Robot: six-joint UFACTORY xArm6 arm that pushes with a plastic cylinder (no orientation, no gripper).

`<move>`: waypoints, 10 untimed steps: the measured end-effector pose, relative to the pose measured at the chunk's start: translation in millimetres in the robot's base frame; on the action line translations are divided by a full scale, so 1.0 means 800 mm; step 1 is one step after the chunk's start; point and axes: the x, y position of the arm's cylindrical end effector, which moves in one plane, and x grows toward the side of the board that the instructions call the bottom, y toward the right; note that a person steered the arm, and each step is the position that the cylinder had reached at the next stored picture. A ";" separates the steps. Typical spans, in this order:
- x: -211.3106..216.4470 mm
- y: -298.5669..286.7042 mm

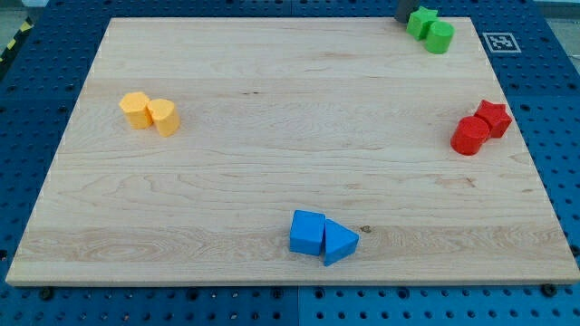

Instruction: Push the green blocks into the red blocks

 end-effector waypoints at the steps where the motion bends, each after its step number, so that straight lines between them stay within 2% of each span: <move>1: 0.001 0.022; 7: 0.005 0.044; 10: 0.080 0.044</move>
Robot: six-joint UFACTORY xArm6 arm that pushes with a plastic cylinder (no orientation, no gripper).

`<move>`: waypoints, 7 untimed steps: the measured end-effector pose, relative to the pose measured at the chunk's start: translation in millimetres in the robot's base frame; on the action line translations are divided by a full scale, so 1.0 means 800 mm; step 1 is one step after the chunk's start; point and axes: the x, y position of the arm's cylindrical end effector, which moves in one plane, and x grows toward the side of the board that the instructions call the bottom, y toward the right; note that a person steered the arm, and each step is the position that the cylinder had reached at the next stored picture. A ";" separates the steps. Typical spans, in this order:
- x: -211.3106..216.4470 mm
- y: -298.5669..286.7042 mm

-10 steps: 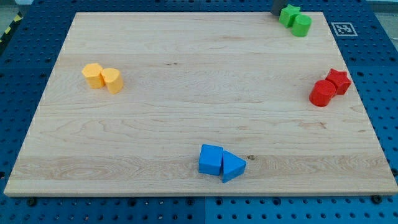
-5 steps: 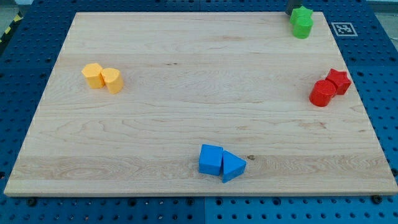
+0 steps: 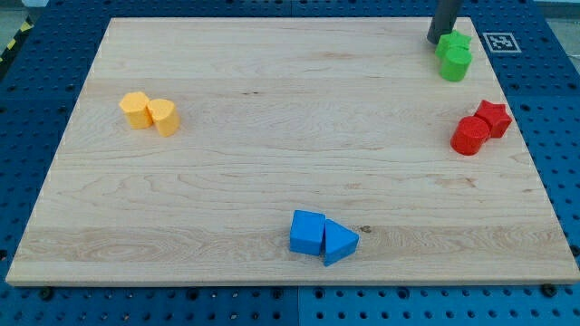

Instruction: Push the green blocks into the red blocks

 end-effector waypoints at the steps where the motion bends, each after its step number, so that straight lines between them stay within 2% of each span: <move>1: 0.015 0.000; 3: 0.020 0.001; 5: 0.022 0.035; 7: 0.069 0.035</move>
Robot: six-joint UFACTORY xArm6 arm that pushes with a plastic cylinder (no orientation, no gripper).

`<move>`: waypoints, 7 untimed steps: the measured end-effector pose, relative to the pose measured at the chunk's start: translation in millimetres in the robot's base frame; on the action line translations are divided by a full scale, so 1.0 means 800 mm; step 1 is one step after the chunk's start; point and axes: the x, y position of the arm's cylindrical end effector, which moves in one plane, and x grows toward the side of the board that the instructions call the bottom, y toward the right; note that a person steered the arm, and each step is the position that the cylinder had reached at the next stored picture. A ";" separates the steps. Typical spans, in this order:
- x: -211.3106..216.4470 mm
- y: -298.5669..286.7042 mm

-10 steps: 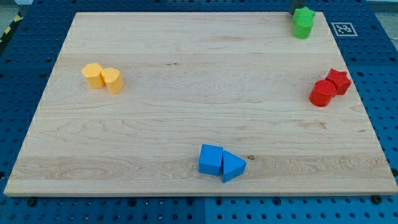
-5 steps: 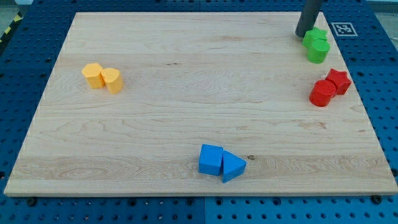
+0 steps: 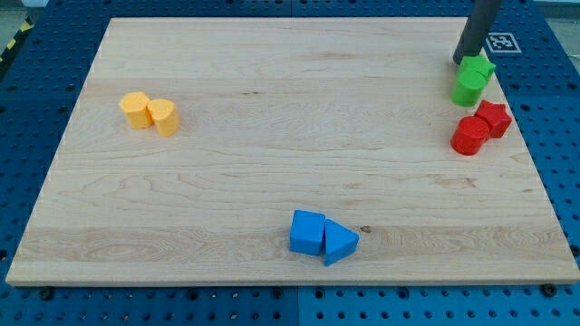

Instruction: Push the green blocks into the red blocks

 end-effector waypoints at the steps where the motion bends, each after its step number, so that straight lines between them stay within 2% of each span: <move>1: 0.029 0.001; 5: 0.073 -0.018; 6: 0.074 -0.076; 7: 0.100 -0.183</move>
